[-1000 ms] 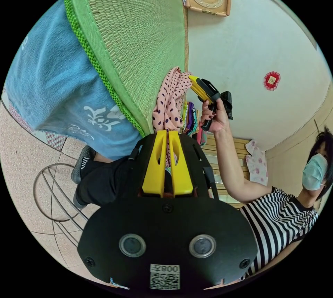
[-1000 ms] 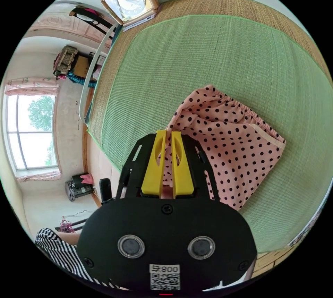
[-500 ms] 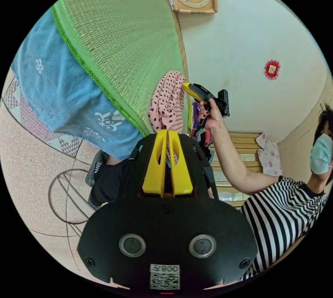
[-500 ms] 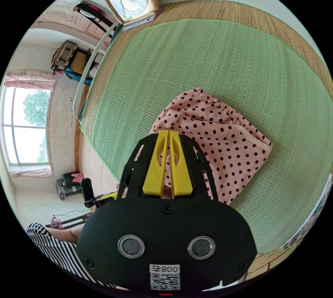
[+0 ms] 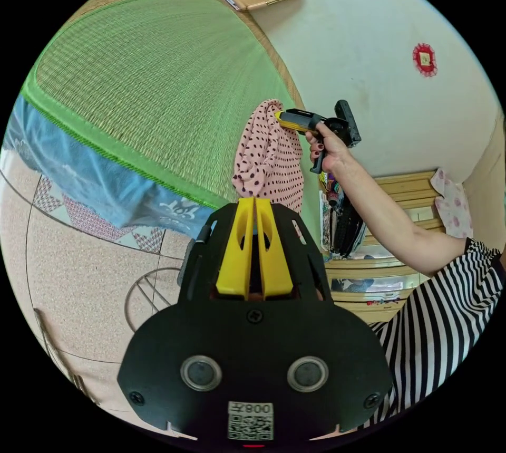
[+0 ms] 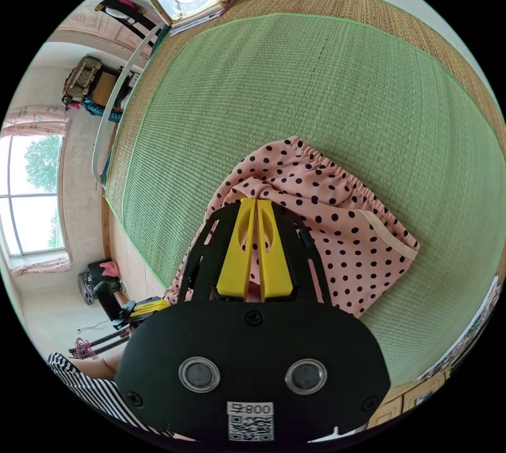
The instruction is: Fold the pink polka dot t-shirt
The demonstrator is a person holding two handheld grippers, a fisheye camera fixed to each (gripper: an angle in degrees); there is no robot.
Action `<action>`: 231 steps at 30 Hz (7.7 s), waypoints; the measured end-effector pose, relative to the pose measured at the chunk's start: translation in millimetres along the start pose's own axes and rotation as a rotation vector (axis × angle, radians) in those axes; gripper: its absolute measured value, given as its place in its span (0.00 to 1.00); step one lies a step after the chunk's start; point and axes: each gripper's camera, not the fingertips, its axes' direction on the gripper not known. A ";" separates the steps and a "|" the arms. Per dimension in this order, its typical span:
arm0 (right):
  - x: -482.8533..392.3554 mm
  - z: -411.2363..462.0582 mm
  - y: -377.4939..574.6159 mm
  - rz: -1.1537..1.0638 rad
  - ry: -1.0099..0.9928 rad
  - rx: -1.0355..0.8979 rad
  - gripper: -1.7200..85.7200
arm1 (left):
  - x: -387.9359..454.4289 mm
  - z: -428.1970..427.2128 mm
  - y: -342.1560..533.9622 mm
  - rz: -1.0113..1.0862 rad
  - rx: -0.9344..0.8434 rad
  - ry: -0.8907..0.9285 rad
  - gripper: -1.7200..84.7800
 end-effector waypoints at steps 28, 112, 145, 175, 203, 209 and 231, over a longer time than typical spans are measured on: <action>22.3 24.6 25.5 -0.050 -0.001 -0.019 0.02 | 58.3 75.3 -6.9 0.173 -0.105 -0.141 0.02; 409.4 107.7 584.5 0.358 -0.999 0.134 0.11 | 154.3 240.3 22.7 0.448 -0.577 0.029 0.02; 403.2 17.8 615.7 0.237 -1.012 0.226 0.04 | -88.7 86.6 9.3 -0.464 0.040 0.576 0.13; 425.1 -71.8 722.6 0.274 -0.909 0.195 0.04 | -46.9 75.2 24.9 -0.388 0.010 0.656 0.04; 486.8 -298.6 952.6 0.049 -0.986 0.580 0.04 | 182.0 205.4 51.0 0.027 -0.196 0.867 0.04; 532.3 -363.2 988.1 0.054 -0.940 0.695 0.04 | 256.5 288.9 23.5 0.124 -0.287 0.855 0.04; 858.3 -667.1 1016.3 0.268 -0.378 0.922 0.04 | 580.0 787.5 -60.8 0.452 -0.542 0.776 0.04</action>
